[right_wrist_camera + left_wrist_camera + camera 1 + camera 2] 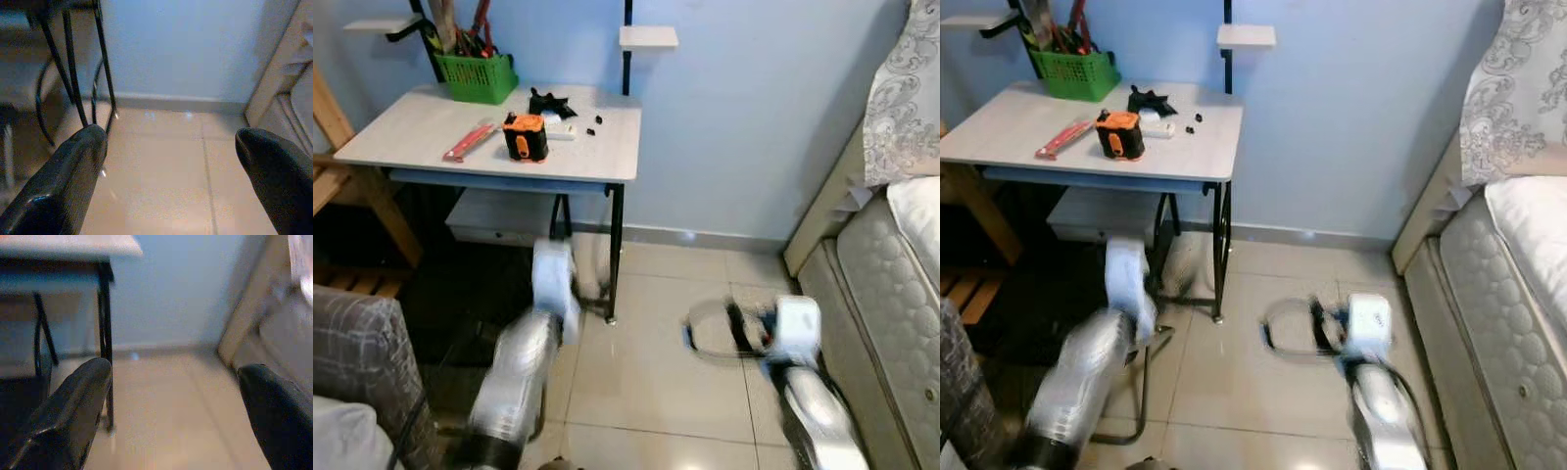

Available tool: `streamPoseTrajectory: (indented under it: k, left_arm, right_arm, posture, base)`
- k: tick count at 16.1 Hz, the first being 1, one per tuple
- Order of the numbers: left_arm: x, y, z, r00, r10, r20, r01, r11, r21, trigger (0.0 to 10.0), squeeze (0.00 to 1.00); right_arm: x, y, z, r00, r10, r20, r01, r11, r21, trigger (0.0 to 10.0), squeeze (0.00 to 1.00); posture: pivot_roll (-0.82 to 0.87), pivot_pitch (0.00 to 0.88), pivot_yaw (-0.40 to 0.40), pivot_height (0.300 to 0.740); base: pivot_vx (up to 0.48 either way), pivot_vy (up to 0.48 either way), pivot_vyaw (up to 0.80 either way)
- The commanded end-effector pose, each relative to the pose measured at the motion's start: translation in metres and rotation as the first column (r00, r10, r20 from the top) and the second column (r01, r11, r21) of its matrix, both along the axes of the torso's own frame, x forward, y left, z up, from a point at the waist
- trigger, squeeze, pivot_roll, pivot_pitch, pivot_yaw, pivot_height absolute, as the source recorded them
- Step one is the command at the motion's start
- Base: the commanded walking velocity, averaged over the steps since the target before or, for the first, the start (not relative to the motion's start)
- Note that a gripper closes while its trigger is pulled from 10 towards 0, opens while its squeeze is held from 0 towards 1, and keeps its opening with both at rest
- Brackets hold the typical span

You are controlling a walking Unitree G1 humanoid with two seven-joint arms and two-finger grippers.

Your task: Clean up the room

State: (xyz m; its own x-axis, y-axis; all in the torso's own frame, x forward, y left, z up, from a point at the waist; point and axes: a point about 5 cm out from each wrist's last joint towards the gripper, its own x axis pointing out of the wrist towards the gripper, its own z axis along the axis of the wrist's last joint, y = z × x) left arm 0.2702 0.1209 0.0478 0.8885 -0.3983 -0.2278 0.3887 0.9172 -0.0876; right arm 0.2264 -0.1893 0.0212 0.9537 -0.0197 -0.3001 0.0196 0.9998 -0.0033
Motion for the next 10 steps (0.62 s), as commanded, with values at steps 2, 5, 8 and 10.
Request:
streamPoseTrajectory:
  k: [2,5,8,10]
  left_arm:
    - [0.0059,-0.0057,0.0121,0.997,-0.029,0.072,0.028,1.000,0.014,10.0,0.00]
    - [0.0059,-0.0057,0.0121,0.997,-0.029,0.072,0.028,1.000,0.014,10.0,0.00]
    - [0.0059,-0.0057,0.0121,0.997,-0.029,0.072,0.028,1.000,0.014,10.0,0.00]
    - [0.0059,-0.0057,0.0121,0.997,-0.029,0.072,0.028,1.000,0.014,10.0,0.00]
  right_arm:
    - [0.0022,-0.0015,0.0010,1.000,0.015,0.004,-0.015,0.999,-0.029,10.0,0.00]
    - [0.0022,-0.0015,0.0010,1.000,0.015,0.004,-0.015,0.999,-0.029,10.0,0.00]
    - [0.0022,-0.0015,0.0010,1.000,0.015,0.004,-0.015,0.999,-0.029,10.0,0.00]
    - [0.0022,-0.0015,0.0010,1.000,0.015,0.004,-0.015,0.999,-0.029,10.0,0.00]
  posture:
    - [0.09,0.000,-0.005,0.740]
    - [0.09,0.000,-0.005,0.740]
    - [0.09,0.000,-0.005,0.740]
    - [0.09,0.000,-0.005,0.740]
  base:
    - [0.000,0.000,0.00]
    - [0.000,0.000,0.00]
    - [0.000,0.000,0.00]
    - [0.000,0.000,0.00]
